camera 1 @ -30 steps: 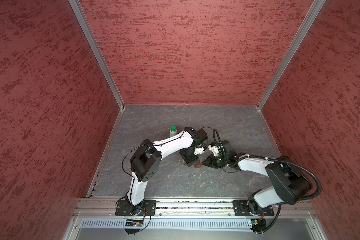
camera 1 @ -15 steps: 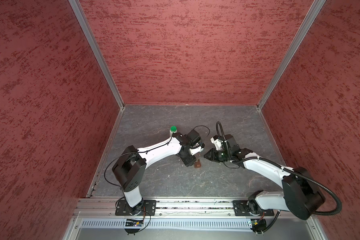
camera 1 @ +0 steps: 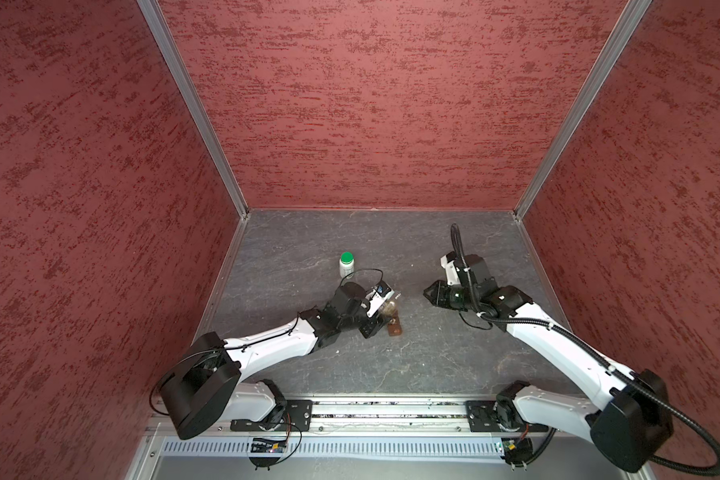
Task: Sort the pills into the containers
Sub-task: 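Raise the clear bottle upright with left gripper while right gripper withdraws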
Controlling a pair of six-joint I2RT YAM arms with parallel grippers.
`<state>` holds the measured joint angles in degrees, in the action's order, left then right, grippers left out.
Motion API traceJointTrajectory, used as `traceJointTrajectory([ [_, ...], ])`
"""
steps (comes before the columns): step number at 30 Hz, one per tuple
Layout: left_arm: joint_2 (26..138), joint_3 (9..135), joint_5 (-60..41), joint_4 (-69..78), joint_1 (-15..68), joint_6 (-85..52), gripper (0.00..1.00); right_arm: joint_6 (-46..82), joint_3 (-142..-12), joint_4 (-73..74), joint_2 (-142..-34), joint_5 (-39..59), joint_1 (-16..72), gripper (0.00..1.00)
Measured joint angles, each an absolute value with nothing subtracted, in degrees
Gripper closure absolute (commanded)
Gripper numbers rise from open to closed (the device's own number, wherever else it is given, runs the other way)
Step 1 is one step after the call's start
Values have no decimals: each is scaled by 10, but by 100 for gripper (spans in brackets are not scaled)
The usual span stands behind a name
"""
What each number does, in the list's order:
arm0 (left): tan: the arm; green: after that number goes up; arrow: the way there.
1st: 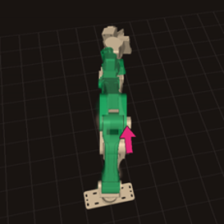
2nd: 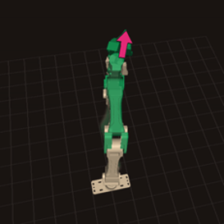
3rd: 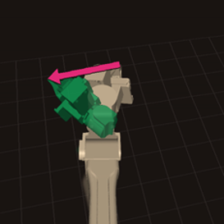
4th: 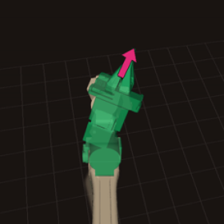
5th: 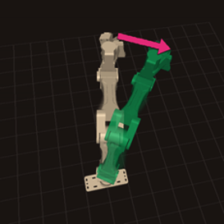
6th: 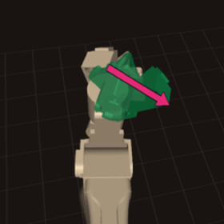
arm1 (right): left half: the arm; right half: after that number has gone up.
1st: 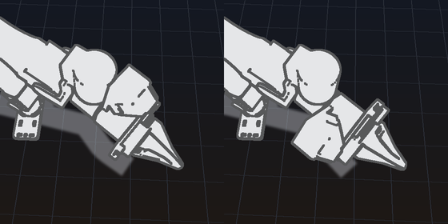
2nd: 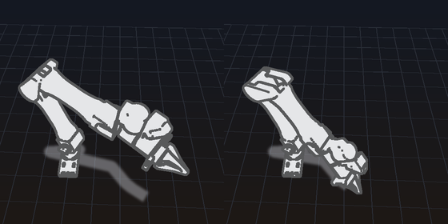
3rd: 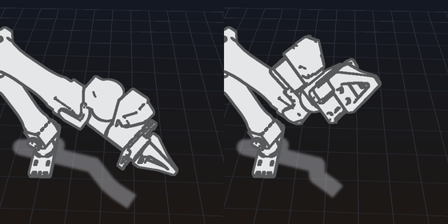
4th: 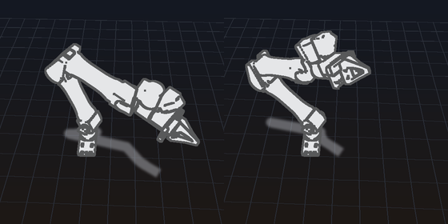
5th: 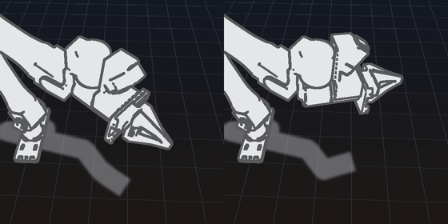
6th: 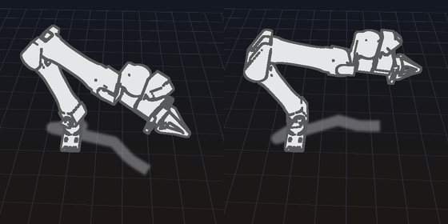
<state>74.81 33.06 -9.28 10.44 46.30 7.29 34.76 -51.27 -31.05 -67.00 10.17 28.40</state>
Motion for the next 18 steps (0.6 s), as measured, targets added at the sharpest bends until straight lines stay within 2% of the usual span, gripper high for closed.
traceJointTrajectory([
  [7, 767, 204, -104, 430, 474, 66, 100, 348, -559, -356, -697, 41, 284, 67],
  [12, 816, 162, -105, 615, 492, 60, 100, 344, -578, -381, -736, -2, 284, 53],
  [18, 844, 135, -102, 728, 510, 60, 100, 337, -608, -421, -819, -43, 283, 38],
])
